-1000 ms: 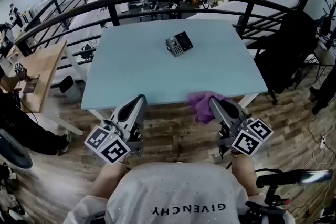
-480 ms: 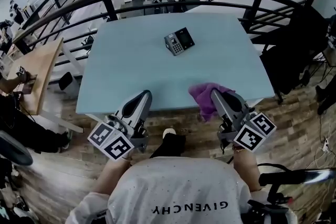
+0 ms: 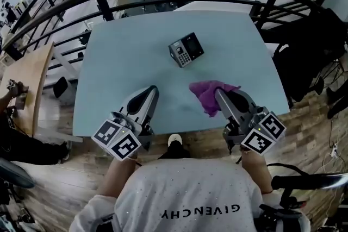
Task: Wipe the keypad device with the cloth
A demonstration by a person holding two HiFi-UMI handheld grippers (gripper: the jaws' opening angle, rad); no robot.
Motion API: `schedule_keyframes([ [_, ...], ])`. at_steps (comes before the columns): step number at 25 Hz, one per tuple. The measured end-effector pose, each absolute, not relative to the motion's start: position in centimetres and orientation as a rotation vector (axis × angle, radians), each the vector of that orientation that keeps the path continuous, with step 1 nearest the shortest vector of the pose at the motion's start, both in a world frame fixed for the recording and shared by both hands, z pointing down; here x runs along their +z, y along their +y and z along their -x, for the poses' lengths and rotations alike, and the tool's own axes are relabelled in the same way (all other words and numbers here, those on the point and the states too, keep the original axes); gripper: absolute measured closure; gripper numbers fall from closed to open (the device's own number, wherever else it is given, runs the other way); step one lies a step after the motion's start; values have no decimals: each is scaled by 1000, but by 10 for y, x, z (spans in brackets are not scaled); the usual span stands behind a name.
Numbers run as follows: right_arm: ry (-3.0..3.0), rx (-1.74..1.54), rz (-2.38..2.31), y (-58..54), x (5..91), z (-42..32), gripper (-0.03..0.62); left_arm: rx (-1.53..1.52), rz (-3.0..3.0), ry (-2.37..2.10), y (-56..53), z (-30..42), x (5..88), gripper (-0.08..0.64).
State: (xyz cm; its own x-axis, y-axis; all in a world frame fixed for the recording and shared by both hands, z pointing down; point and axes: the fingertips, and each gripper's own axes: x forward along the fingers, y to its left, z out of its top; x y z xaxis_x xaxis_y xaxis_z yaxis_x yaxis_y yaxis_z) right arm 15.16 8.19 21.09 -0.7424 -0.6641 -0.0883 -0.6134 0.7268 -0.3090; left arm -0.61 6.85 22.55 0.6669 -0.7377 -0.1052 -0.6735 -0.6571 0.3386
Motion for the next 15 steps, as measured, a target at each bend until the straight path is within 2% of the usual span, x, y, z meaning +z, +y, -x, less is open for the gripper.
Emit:
schedule_keyframes([
  [6, 2740, -420, 1002, 10, 209, -133, 569, -312, -2568, -1137, -2, 16, 233, 555],
  [10, 2811, -440, 1063, -39, 231, -117, 569, -166, -2542, -1172, -46, 23, 255, 555],
  [15, 2907, -447, 1203, -92, 265, -103, 568, -169, -2476, -1102, -83, 28, 279, 555],
])
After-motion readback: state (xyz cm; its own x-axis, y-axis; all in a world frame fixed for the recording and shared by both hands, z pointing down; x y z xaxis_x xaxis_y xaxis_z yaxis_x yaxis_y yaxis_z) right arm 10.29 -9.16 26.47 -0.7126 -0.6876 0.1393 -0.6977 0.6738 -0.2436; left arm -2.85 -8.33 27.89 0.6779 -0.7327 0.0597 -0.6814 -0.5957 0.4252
